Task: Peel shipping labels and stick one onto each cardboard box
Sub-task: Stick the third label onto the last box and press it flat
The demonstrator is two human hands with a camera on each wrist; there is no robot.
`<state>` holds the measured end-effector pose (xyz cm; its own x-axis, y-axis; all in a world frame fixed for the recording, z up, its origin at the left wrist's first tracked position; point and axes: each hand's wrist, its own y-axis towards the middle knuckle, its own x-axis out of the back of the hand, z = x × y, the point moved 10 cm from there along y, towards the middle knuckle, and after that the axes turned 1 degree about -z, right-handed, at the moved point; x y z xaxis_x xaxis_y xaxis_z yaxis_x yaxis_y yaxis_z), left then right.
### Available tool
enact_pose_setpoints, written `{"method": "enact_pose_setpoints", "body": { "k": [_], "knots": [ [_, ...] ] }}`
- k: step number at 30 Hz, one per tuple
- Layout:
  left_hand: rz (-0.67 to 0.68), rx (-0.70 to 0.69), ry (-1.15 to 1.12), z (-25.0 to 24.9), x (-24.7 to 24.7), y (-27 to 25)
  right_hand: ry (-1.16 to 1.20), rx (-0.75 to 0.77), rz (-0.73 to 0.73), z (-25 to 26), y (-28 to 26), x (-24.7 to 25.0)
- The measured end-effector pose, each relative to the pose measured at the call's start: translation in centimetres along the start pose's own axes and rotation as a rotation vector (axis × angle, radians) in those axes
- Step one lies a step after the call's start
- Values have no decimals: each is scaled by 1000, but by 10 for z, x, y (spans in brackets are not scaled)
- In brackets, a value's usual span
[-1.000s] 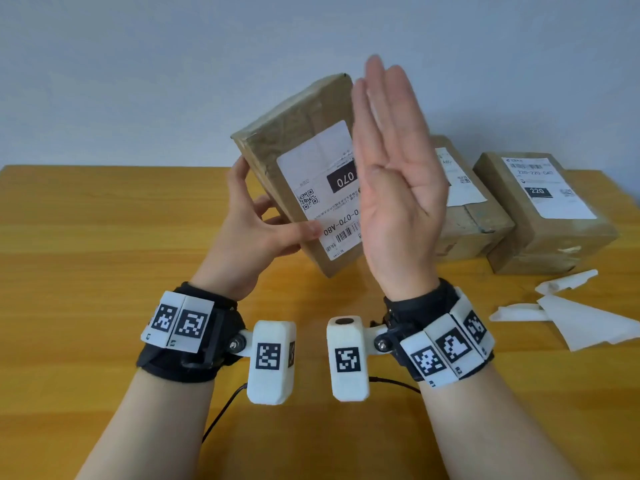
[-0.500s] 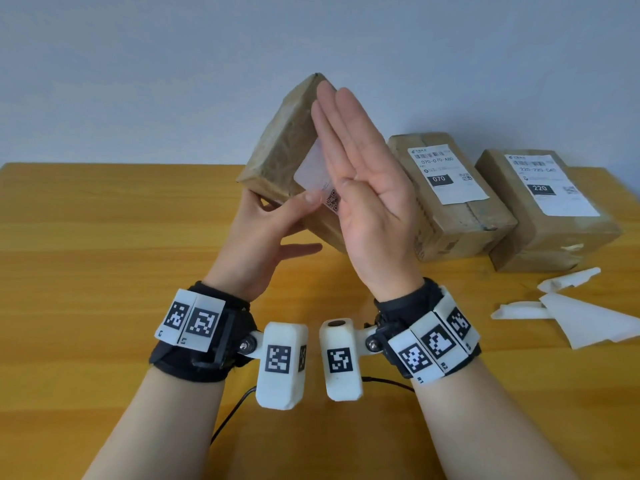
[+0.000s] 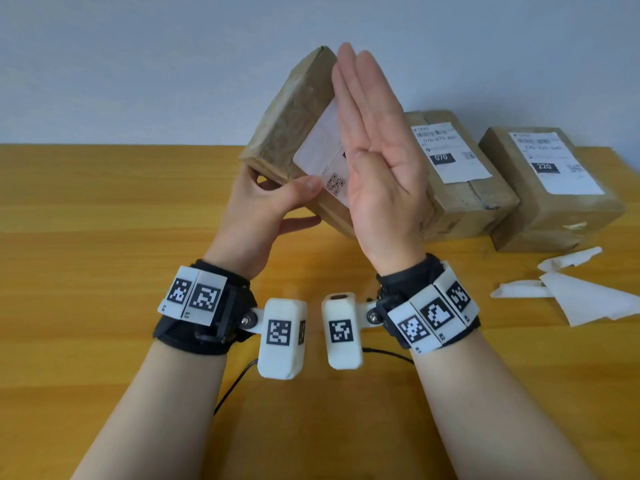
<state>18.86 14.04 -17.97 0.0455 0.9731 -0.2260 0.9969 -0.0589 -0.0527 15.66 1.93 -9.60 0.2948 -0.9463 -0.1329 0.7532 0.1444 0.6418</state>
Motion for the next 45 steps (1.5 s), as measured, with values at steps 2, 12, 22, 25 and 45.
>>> {"method": "enact_pose_setpoints", "body": {
  "k": [2, 12, 22, 25, 45],
  "knots": [
    [-3, -8, -1, 0, 0, 0, -10, 26, -8, 0, 0, 0],
    [-33, -64, 11, -4, 6, 0, -155, 36, -245, -5, -2, 43],
    [-110, -69, 76, -10, 19, 2, -140, -65, -336, -24, -11, 62],
    [-115, -87, 121, -11, 17, 2, -111, -42, -255, -24, -9, 50],
    [-71, -88, 115, -16, 3, -6, -236, -27, -190, -9, 1, 36]
  ]
}}
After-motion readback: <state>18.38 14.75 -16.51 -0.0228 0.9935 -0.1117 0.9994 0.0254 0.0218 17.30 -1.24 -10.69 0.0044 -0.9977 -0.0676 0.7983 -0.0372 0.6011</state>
